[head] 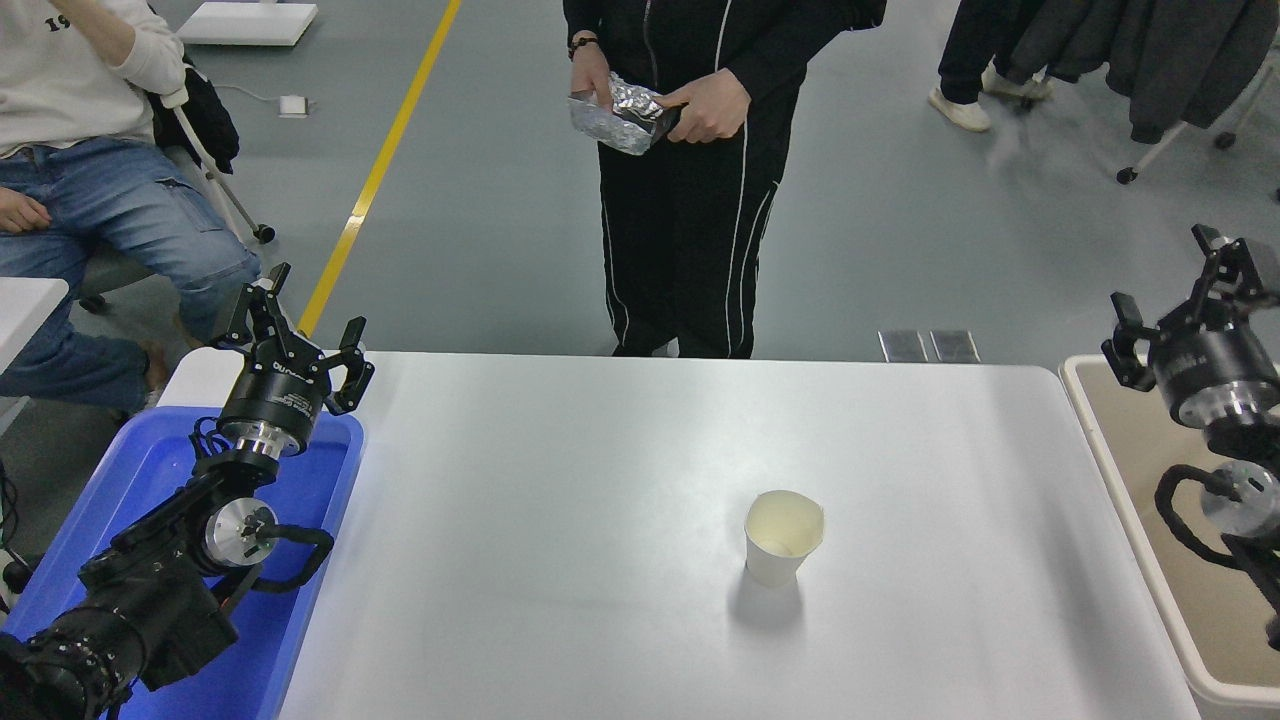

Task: Dispose of the paper cup in the dustbin

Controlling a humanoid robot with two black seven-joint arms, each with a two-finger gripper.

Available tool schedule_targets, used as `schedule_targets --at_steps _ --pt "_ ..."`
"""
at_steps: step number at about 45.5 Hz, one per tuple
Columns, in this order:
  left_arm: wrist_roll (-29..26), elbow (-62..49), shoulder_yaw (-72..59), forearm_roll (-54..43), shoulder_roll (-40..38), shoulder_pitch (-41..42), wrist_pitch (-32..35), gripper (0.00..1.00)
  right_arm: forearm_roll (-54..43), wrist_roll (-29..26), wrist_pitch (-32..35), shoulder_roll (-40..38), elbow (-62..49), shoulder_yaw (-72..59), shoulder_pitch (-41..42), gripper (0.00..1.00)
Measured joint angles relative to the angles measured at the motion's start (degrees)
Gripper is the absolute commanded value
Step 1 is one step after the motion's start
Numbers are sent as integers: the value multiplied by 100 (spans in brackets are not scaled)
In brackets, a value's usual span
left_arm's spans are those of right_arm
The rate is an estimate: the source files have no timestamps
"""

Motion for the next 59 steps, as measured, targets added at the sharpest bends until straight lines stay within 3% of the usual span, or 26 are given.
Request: schedule_targets --at_steps 9,17,25,40,59 --pt "0 2 0 0 0 0 0 100 -663 1 2 -623 515 -2200 1187 99" --pt "0 0 0 0 0 0 0 100 -1952 -4 28 -1149 1566 -4268 2600 99" --pt "0 1 2 0 0 0 0 100 -3030 -18 40 -1266 2208 -5405 3350 99" --pt "0 1 2 1 3 0 0 100 -4045 -354 26 -354 2627 -6889 4058 99" --pt "0 -1 2 0 0 1 0 100 -3196 -1322 -75 1204 2165 -7895 4365 98"
